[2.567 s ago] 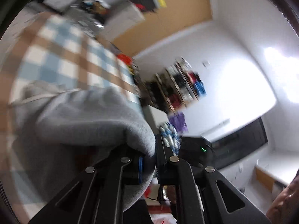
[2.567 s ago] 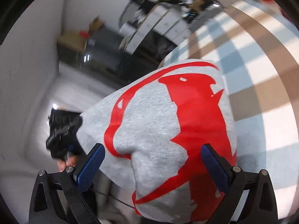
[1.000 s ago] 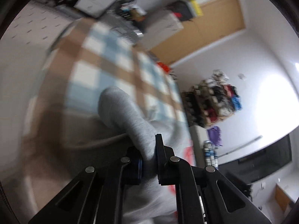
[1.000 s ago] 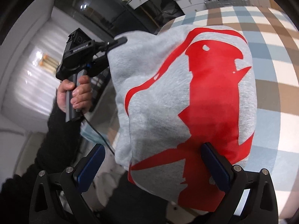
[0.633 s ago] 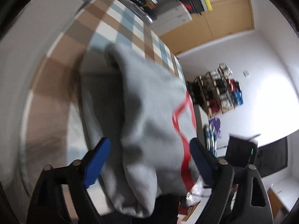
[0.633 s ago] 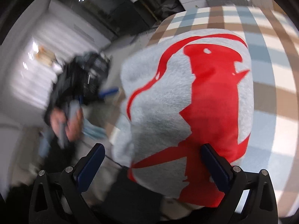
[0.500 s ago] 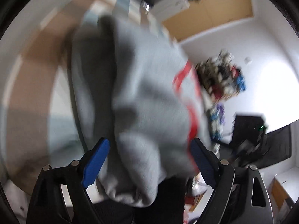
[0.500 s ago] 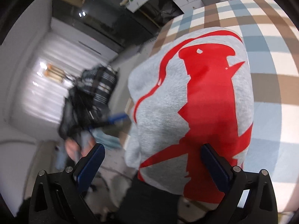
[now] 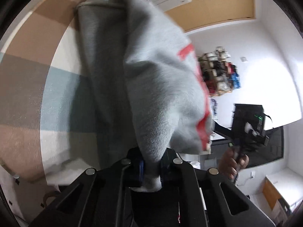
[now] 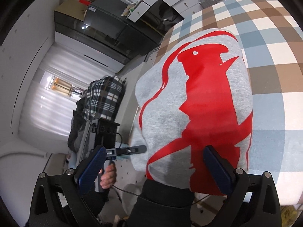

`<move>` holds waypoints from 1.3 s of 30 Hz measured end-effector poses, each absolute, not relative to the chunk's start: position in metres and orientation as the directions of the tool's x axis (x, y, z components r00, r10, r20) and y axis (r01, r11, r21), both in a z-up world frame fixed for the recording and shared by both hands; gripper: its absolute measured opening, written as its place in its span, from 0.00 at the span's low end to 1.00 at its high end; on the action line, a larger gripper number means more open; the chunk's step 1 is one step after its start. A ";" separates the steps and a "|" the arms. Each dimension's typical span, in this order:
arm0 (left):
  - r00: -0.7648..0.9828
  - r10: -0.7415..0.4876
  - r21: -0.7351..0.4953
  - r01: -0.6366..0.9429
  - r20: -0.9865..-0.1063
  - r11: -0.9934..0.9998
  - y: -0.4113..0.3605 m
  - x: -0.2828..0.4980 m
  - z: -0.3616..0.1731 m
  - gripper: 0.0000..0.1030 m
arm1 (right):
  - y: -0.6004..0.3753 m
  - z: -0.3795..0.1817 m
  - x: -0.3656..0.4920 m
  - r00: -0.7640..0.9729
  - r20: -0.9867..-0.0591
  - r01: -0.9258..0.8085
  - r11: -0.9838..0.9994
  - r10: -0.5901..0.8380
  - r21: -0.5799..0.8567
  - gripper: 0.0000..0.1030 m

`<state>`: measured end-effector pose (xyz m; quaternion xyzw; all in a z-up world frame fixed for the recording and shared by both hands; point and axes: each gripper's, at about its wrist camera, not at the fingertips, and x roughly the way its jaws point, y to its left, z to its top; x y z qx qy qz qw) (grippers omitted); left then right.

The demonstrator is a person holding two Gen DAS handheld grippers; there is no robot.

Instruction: Fold large clothes

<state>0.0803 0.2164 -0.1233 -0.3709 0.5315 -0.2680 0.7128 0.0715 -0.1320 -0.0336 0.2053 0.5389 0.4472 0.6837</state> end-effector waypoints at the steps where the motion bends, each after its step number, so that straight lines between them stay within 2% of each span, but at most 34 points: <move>1: 0.304 -0.776 -0.814 0.005 -0.552 0.581 0.219 0.076 -0.119 0.06 | -0.132 -0.031 0.072 0.023 -0.548 -0.401 0.511 0.836 0.761 1.00; 6: 0.293 -0.772 -0.805 0.012 -0.564 0.593 0.226 0.070 -0.133 0.06 | -0.114 0.000 0.065 0.046 -0.547 -0.532 0.484 0.836 0.694 1.00; 8: 0.273 -0.775 -0.808 -0.013 -0.570 0.590 0.228 0.072 -0.152 0.06 | -0.105 0.006 0.067 -0.010 -0.511 -0.543 0.424 0.859 0.725 1.00; 9: 0.277 -0.775 -0.810 -0.022 -0.568 0.586 0.230 0.072 -0.155 0.06 | -0.098 0.002 0.073 -0.091 -0.460 -0.505 0.357 0.883 0.785 1.00; 10: 0.267 -0.784 -0.818 -0.027 -0.560 0.575 0.230 0.073 -0.158 0.06 | -0.092 -0.003 0.076 -0.139 -0.451 -0.475 0.341 0.881 0.812 1.00; 11: 0.273 -0.784 -0.819 -0.026 -0.558 0.574 0.234 0.072 -0.158 0.06 | -0.082 -0.016 0.081 -0.198 -0.483 -0.424 0.369 0.853 0.827 1.00; 12: 0.273 -0.780 -0.814 -0.020 -0.563 0.580 0.234 0.071 -0.153 0.06 | -0.072 -0.039 0.087 -0.248 -0.568 -0.366 0.468 0.785 0.805 1.00; 13: 0.268 -0.770 -0.801 -0.010 -0.579 0.599 0.236 0.072 -0.151 0.06 | -0.068 -0.062 0.091 -0.290 -0.620 -0.314 0.539 0.729 0.782 0.96; 16: 0.256 -0.773 -0.801 -0.008 -0.580 0.599 0.236 0.074 -0.143 0.06 | -0.070 -0.072 0.093 -0.314 -0.601 -0.295 0.527 0.735 0.797 0.89; 17: 0.253 -0.770 -0.796 -0.001 -0.586 0.606 0.234 0.077 -0.138 0.06 | -0.071 -0.074 0.092 -0.318 -0.616 -0.290 0.545 0.720 0.787 0.83; 19: 0.245 -0.758 -0.779 0.018 -0.604 0.627 0.233 0.077 -0.131 0.06 | -0.071 -0.078 0.089 -0.325 -0.639 -0.305 0.562 0.697 0.769 0.79; 21: 0.233 -0.758 -0.775 0.030 -0.609 0.631 0.229 0.073 -0.126 0.06 | -0.065 -0.079 0.085 -0.335 -0.666 -0.325 0.582 0.666 0.746 0.78; 27: 0.278 -0.691 -0.702 0.075 -0.667 0.708 0.219 0.057 -0.110 0.06 | -0.046 -0.088 0.078 -0.347 -0.765 -0.395 0.656 0.542 0.644 0.81; 30: 0.334 -0.602 -0.634 0.016 -0.725 0.773 0.220 0.049 -0.098 0.10 | -0.028 -0.089 0.072 -0.350 -0.794 -0.439 0.662 0.497 0.608 1.00; 33: 0.432 -0.501 -0.534 0.052 -0.750 0.844 0.212 0.033 -0.067 0.10 | -0.018 -0.088 0.068 -0.290 -0.841 -0.454 0.707 0.458 0.542 1.00; 34: 0.479 -0.464 -0.500 0.059 -0.746 0.864 0.209 0.028 -0.054 0.17 | -0.019 -0.086 0.068 -0.283 -0.839 -0.451 0.708 0.465 0.544 1.00; 36: 0.543 -0.433 -0.485 0.053 -0.720 0.873 0.206 0.022 -0.038 0.55 | -0.031 -0.081 0.072 -0.286 -0.797 -0.414 0.681 0.532 0.604 1.00; 37: 0.565 -0.435 -0.496 0.053 -0.701 0.867 0.202 0.021 -0.032 0.84 | -0.040 -0.077 0.076 -0.290 -0.756 -0.376 0.657 0.586 0.653 1.00; 38: 0.585 -0.449 -0.513 0.064 -0.676 0.856 0.197 0.021 -0.028 0.86 | -0.048 -0.073 0.079 -0.297 -0.717 -0.338 0.632 0.631 0.697 1.00; 39: 0.587 -0.461 -0.518 0.081 -0.666 0.852 0.192 0.024 -0.025 0.86 | -0.062 -0.071 0.085 -0.318 -0.625 -0.260 0.569 0.713 0.780 1.00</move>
